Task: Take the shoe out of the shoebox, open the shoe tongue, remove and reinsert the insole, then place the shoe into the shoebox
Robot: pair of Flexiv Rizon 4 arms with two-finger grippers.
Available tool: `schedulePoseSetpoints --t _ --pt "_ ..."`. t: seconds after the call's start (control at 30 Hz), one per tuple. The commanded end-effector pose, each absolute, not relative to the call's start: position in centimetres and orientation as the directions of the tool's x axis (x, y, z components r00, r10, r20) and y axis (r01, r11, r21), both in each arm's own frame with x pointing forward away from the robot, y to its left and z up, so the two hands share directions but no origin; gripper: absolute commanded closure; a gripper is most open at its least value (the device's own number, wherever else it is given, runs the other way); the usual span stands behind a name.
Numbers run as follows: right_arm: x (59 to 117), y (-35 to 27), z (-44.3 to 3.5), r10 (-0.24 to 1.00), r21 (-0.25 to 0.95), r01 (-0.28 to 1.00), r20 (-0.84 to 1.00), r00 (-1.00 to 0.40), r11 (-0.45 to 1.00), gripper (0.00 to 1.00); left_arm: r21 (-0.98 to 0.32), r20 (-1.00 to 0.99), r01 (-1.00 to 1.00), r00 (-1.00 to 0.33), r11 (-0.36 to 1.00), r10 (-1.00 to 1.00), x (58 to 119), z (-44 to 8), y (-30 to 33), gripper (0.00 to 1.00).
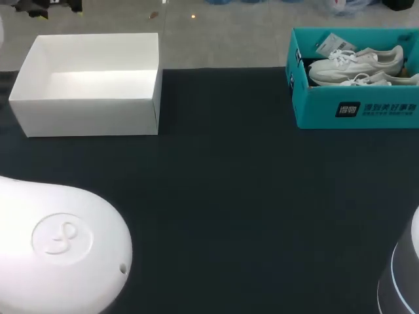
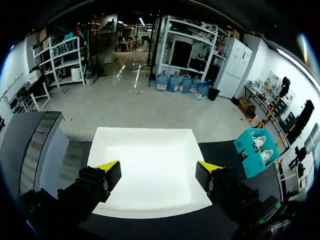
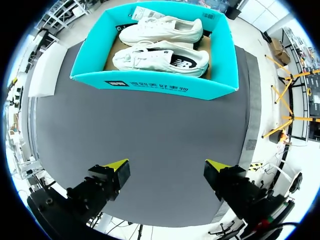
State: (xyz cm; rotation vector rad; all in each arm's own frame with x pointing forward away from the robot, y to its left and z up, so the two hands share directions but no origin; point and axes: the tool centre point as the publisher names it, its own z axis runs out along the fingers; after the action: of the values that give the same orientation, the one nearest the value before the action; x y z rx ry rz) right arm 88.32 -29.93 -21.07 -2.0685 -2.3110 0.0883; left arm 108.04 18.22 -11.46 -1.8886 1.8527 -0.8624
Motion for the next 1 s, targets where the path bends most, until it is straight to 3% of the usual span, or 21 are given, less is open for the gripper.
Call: schedulePoseSetpoints --t 0.03,0.13,0.43,0.67,1.0 --pt "88.7 -29.7 -20.8 0.997 -0.04 0.998 -0.05 -0.056 0.054 0.0 0.531 0.144 -0.503 0.847 -0.682 -0.512 108.3 -10.9 18.1 0.0" --pt "88.7 -29.6 -20.6 0.999 0.0 1.0 -0.04 -0.008 0.008 0.0 0.606 0.128 -0.454 0.866 -0.653 -0.484 107.9 -11.3 17.9 0.0" --pt "90.3 -30.5 -20.6 0.997 0.057 0.995 -0.029 0.078 -0.076 0.0 0.548 0.091 -0.476 0.852 -0.688 -0.516 106.3 -14.7 16.9 0.0" --pt "90.6 -30.5 -20.4 0.996 0.038 0.998 -0.071 0.052 -0.049 0.0 0.525 0.124 -0.678 0.659 -0.515 -0.742 103.3 -15.7 15.7 0.0" --pt "90.9 -30.5 -20.6 1.0 0.072 0.997 -0.03 0.001 0.001 0.0 0.299 0.086 -0.925 0.271 -0.234 -0.959 99.5 -17.2 14.9 0.0"
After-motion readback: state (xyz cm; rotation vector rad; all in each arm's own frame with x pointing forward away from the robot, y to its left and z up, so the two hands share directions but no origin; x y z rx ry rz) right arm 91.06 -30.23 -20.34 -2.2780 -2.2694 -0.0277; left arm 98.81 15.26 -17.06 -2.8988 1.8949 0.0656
